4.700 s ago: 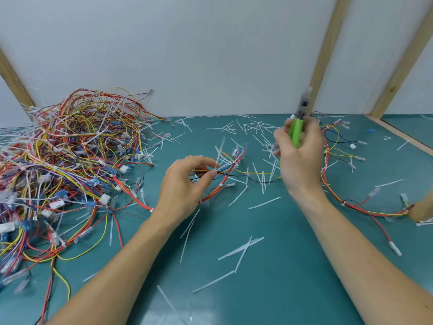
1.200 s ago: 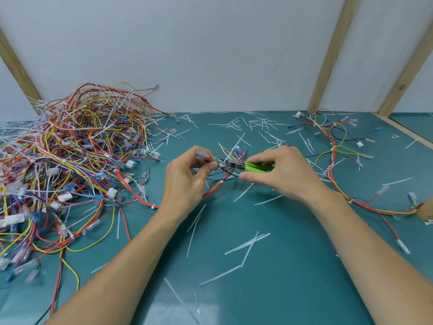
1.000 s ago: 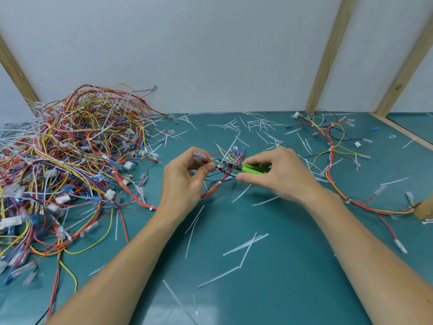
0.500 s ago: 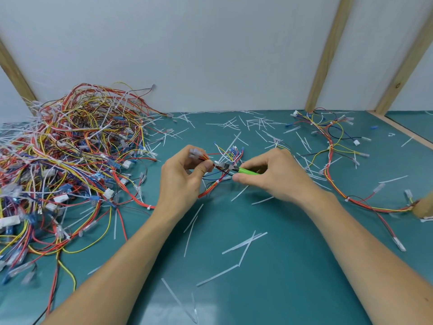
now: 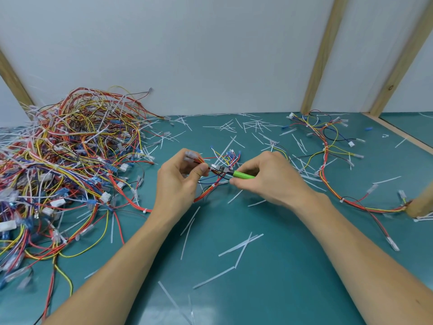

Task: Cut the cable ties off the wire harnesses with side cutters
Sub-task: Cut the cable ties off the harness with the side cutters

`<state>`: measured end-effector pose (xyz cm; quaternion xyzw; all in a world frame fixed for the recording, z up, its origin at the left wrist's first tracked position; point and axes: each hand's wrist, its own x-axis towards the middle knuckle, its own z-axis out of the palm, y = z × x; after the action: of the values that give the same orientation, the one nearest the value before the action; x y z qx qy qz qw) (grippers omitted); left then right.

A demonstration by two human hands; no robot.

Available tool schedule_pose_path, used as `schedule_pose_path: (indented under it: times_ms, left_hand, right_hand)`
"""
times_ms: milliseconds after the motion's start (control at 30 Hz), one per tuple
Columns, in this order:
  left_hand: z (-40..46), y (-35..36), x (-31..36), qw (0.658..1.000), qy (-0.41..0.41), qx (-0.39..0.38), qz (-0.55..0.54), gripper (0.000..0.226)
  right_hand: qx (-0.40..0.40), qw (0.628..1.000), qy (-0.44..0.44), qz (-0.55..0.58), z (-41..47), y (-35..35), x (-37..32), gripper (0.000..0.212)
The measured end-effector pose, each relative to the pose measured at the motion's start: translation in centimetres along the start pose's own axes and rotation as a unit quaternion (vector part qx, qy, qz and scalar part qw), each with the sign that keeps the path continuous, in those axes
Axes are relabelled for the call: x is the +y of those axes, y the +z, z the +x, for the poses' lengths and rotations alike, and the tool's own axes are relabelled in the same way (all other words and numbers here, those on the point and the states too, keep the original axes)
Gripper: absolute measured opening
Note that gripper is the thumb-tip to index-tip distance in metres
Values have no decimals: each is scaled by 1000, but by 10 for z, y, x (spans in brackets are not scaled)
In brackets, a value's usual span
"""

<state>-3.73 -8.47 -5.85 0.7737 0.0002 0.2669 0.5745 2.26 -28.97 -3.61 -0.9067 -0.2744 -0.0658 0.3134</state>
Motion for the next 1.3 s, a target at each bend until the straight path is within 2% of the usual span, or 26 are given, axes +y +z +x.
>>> schedule_pose_path:
  times_ms: [300, 500, 567, 633, 733, 833, 900, 1000, 1167, 1300]
  left_hand:
    - [2, 0, -2, 1000, 1, 3, -13, 10]
    - [6, -3, -2, 997, -5, 14, -81, 13]
    - [7, -3, -2, 994, -3, 14, -108, 11]
    - [8, -4, -1, 992, 3, 11, -126, 10]
    - [7, -4, 3, 988, 7, 7, -154, 11]
    - [5, -4, 8, 985, 13, -33, -166, 10]
    - [2, -2, 11, 981, 26, -89, -170, 7]
    - [-5, 2, 15, 969, 37, -175, -171, 10]
    - [-14, 8, 15, 952, -7, -285, -113, 13]
    - [-13, 8, 15, 937, -30, -341, -73, 30]
  right_hand:
    - [9, 1000, 10, 17, -1, 1, -1, 14]
    - [121, 980, 78, 138, 3, -2, -2, 23]
    - [128, 970, 129, 163, 6, -2, 0, 18]
    - [102, 946, 192, 241, 9, -3, 2, 12]
    - [46, 872, 264, 410, 11, -6, 2, 10]
    - [3, 827, 292, 480, 10, -7, 4, 9]
    - [-21, 827, 294, 479, 10, -6, 3, 8]
    - [-55, 854, 294, 426, 9, -1, 0, 10]
    - [-49, 879, 282, 381, 8, 9, 1, 16]
    - [-52, 885, 277, 369, 8, 9, 1, 22]
